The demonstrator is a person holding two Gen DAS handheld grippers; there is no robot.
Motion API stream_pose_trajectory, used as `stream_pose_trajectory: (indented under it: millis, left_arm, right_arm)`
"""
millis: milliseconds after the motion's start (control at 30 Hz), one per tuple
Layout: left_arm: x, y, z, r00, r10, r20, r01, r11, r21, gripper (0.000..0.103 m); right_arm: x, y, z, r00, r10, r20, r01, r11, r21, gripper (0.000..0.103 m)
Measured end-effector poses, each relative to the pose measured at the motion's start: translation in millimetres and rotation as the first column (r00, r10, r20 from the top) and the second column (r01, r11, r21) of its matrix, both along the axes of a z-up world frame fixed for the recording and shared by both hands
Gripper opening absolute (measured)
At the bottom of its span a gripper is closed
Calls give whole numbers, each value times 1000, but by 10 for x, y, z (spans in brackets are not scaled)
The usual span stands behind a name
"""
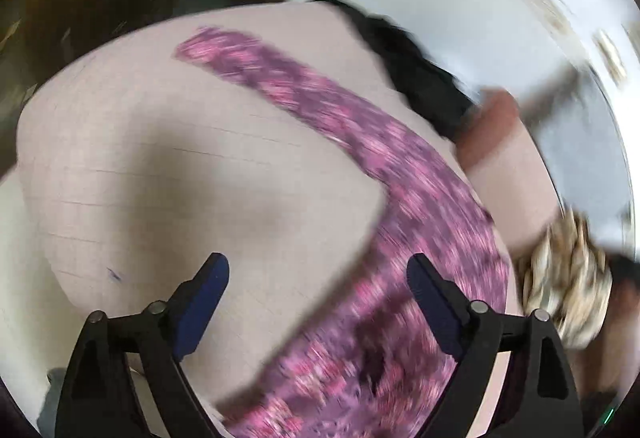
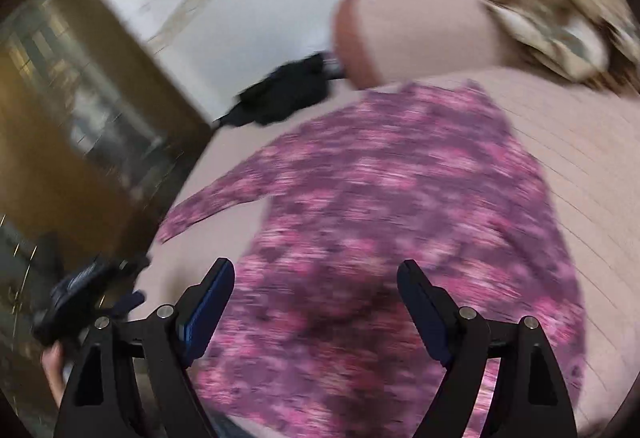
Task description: Fold small clothes
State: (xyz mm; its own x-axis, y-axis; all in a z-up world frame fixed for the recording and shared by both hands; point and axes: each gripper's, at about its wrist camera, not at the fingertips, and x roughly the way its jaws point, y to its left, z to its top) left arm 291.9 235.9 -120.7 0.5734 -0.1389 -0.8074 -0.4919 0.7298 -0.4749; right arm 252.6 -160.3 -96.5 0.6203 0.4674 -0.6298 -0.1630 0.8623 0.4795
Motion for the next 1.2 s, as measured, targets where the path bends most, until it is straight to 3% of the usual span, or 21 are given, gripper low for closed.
stream_pose_trajectory:
  millis: [133, 267, 433, 567, 633, 667, 700, 733, 800, 833, 900, 933, 1033, 1100, 1200]
  left_arm:
    - [356, 722, -272, 992, 115, -50, -120, 984, -135, 90]
    - [751, 1147, -496, 981, 181, -64, -188, 973, -136, 90]
    - [1326, 1587, -937, 955, 265, -133, -286, 942, -177, 87]
    - [1769, 1672, -901, 955, 282, -96, -285, 958, -22, 86]
    - [1922, 1667, -926, 954, 282, -104, -281, 959, 25, 78]
    - [2000, 1646, -944, 947, 298, -120, -290, 954, 80, 66]
    - [2016, 1605, -921, 941, 313, -130, -297, 946, 131, 36]
    - [2019, 1562, -903, 942, 310, -127, -290, 945, 153, 14]
    - [1984, 1453, -803, 957, 276, -88, -268, 959, 91, 11]
    - [1929, 1368, -656, 961, 270, -52, -263, 958, 118, 11]
    - [1833, 905, -131, 982, 173, 73, -187, 940, 286, 11]
    - [1752, 587, 152, 986, 96, 137, -141, 917, 372, 11]
    - [1441, -244, 689, 965, -94, 244, -46, 858, 512, 11]
    - [1127, -902, 912, 925, -265, 272, 67, 818, 571, 11]
    - [709, -1788, 901, 822, -514, 247, 284, 744, 604, 12]
  right_arm:
    - [322, 472, -28, 995, 97, -17, -96, 995, 38, 87]
    - [754, 816, -309, 986, 145, -81, -137, 986, 96, 87]
    - [1084, 1010, -703, 974, 190, -121, -179, 979, 97, 84]
    - [1165, 926, -908, 975, 188, -117, -172, 976, 131, 81]
    - [1137, 826, -949, 979, 175, -105, -160, 977, 138, 81]
    - [1122, 784, -958, 980, 169, -101, -155, 979, 134, 79]
    - [1105, 721, -974, 983, 158, -96, -145, 982, 123, 76]
    - [1099, 675, -960, 985, 147, -94, -136, 984, 117, 73]
    - [1101, 580, -938, 987, 135, -88, -123, 984, 126, 67]
    - [1107, 517, -916, 988, 126, -85, -114, 984, 137, 66]
    - [1115, 401, -848, 991, 101, -88, -88, 986, 143, 60]
    - [1113, 344, -813, 992, 90, -93, -76, 986, 145, 59]
    - [1067, 130, -661, 991, 83, -105, -67, 987, 147, 57]
    - [978, -71, -578, 992, 67, -105, -51, 987, 154, 57]
    - [764, -537, -540, 993, -1, -115, 21, 985, 172, 57]
